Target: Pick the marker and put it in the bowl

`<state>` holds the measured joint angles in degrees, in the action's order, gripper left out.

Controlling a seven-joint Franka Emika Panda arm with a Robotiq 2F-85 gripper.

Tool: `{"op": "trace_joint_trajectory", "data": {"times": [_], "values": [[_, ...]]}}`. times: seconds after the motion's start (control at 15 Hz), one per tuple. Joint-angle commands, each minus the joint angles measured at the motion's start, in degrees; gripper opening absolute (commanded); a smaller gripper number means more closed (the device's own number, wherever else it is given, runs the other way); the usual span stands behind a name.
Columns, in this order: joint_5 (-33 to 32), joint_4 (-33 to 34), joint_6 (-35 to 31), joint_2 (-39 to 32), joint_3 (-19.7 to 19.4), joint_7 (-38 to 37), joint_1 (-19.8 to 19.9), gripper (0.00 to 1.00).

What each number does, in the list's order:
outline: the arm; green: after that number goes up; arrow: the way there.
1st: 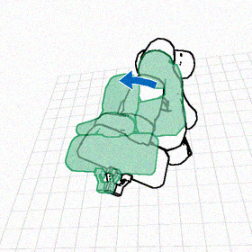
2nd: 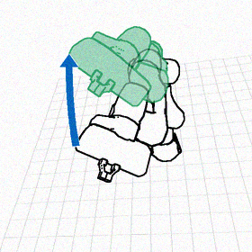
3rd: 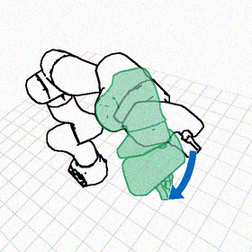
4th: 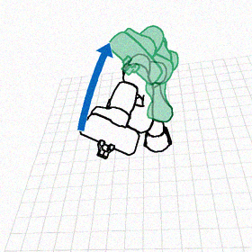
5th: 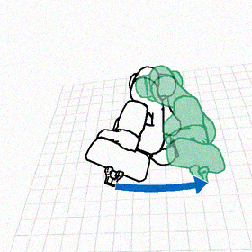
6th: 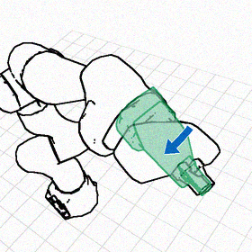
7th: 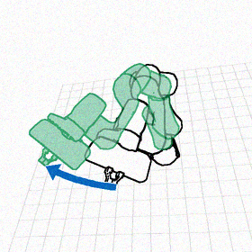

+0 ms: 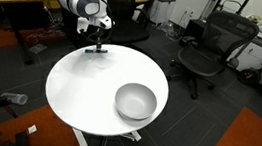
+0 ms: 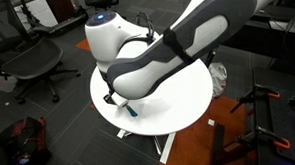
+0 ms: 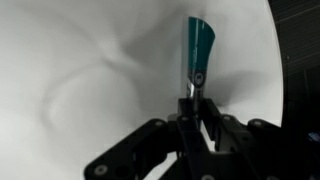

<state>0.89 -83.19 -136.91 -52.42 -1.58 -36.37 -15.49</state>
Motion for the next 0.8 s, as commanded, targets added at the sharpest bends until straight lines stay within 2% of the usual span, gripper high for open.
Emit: {"op": "trace_joint_trajectory", "data": {"times": [0.0, 0.73], "values": [[2.2, -4.3, 3.9, 5.6, -0.5, -0.3, 1.5, 0.05], [2.0, -16.2, 10.8, 22.7, -3.4, 2.0, 9.8, 0.05]]}}
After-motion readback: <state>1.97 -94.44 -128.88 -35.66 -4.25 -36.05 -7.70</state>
